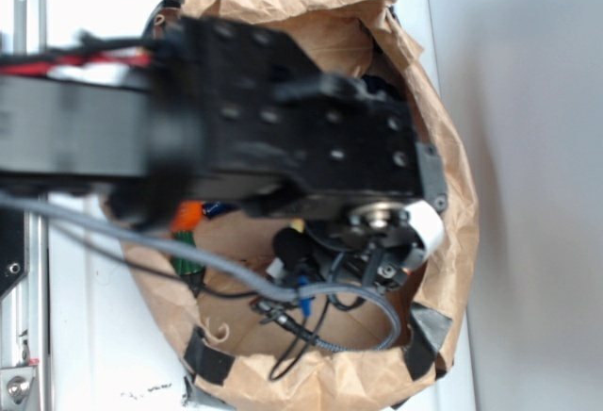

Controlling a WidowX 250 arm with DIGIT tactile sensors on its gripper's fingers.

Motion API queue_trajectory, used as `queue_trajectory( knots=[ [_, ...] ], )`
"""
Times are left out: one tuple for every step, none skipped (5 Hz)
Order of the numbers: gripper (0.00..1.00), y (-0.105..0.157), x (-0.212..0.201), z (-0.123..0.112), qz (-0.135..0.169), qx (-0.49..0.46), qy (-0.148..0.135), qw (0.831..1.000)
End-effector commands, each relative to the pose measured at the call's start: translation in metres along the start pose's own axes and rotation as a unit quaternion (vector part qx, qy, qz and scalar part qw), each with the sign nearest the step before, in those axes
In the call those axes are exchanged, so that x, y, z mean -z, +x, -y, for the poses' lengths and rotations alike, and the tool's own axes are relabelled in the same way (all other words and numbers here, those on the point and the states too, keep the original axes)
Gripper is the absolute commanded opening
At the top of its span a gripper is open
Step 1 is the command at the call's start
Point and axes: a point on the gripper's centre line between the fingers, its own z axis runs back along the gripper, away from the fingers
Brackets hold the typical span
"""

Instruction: Grab the green sponge.

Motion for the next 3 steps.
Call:
queue_trajectory(
  knots=[
    [0.0, -0.02, -0.064, -0.019, -0.115, -0.176, 0.015, 0.977],
    [0.0, -0.033, -0.082, -0.023, -0.111, -0.216, 0.015, 0.97],
    [0.0, -0.043, -0.09, -0.019, -0.068, -0.222, 0.031, 0.972]
  ],
)
